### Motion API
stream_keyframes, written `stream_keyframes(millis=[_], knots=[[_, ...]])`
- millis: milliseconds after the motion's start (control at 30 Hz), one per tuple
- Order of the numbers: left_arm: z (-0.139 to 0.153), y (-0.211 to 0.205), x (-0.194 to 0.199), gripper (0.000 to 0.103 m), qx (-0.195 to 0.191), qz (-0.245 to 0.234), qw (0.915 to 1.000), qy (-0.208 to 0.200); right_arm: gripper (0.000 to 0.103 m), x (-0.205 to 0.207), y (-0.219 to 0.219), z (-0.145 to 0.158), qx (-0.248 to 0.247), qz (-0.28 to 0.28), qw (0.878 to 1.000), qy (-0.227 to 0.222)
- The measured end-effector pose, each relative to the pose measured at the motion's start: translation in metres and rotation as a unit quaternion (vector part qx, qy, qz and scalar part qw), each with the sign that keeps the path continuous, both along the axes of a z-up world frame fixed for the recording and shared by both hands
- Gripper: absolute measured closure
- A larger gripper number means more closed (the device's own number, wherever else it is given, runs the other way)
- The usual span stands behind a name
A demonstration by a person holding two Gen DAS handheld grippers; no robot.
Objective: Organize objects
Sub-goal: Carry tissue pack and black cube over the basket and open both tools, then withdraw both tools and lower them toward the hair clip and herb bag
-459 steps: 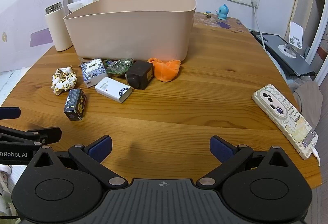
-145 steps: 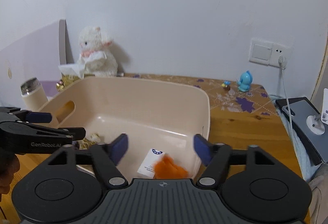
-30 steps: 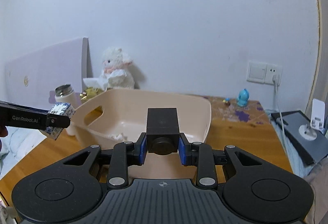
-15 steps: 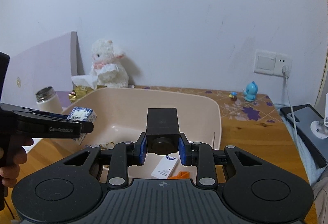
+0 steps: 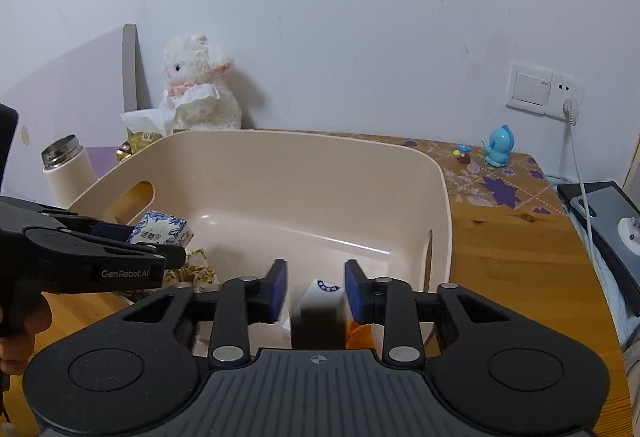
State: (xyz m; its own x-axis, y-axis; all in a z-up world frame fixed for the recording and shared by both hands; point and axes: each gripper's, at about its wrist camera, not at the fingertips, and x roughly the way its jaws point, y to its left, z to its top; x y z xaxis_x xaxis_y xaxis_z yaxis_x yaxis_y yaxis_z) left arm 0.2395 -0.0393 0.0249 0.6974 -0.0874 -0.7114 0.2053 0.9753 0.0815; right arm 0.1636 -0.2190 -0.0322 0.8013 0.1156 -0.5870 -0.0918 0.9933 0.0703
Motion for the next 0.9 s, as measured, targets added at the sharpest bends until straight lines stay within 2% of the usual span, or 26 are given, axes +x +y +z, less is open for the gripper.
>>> stream_keyframes(millis=[33, 100, 167, 233, 300, 367, 500, 600, 667, 900], knots=[[0.001, 0.000, -0.001, 0.055, -0.003, -0.003, 1.0000, -0.001, 0.058, -0.002, 0.001, 0.002, -0.001, -0.001, 1.000, -0.004], [0.005, 0.001, -0.004, 0.053, -0.007, -0.005, 0.9999, -0.010, 0.041, -0.008, 0.003, 0.007, -0.006, -0.003, 1.000, -0.015], [0.012, 0.004, -0.010, 0.027, -0.009, 0.001, 0.9997, -0.023, 0.031, -0.015, 0.005, 0.012, -0.008, -0.004, 1.000, -0.024], [0.020, 0.007, -0.017, 0.016, -0.016, 0.006, 0.9992, -0.037, 0.018, -0.022, 0.008, 0.017, -0.010, -0.008, 0.999, -0.032], [0.027, 0.012, -0.024, 0.013, -0.021, 0.004, 0.9988, -0.044, 0.004, -0.028, 0.009, 0.021, -0.011, -0.013, 0.999, -0.037], [0.032, 0.016, -0.030, 0.012, -0.022, 0.006, 0.9984, -0.052, 0.000, -0.035, 0.011, 0.024, -0.007, -0.013, 0.999, -0.043], [0.037, 0.030, -0.043, 0.012, -0.033, 0.017, 0.9979, -0.054, 0.000, -0.050, 0.016, 0.028, -0.006, -0.011, 0.999, -0.045], [0.041, 0.037, -0.058, 0.011, -0.033, 0.023, 0.9967, -0.071, 0.000, -0.058, 0.021, 0.026, -0.009, -0.007, 0.999, -0.038], [0.043, 0.041, -0.069, 0.011, -0.025, 0.029, 0.9960, -0.081, 0.000, -0.064, 0.025, 0.024, -0.010, -0.003, 0.999, -0.034], [0.043, 0.056, -0.094, 0.006, -0.028, 0.034, 0.9958, -0.080, 0.000, -0.081, 0.037, 0.002, -0.003, 0.003, 1.000, -0.011]])
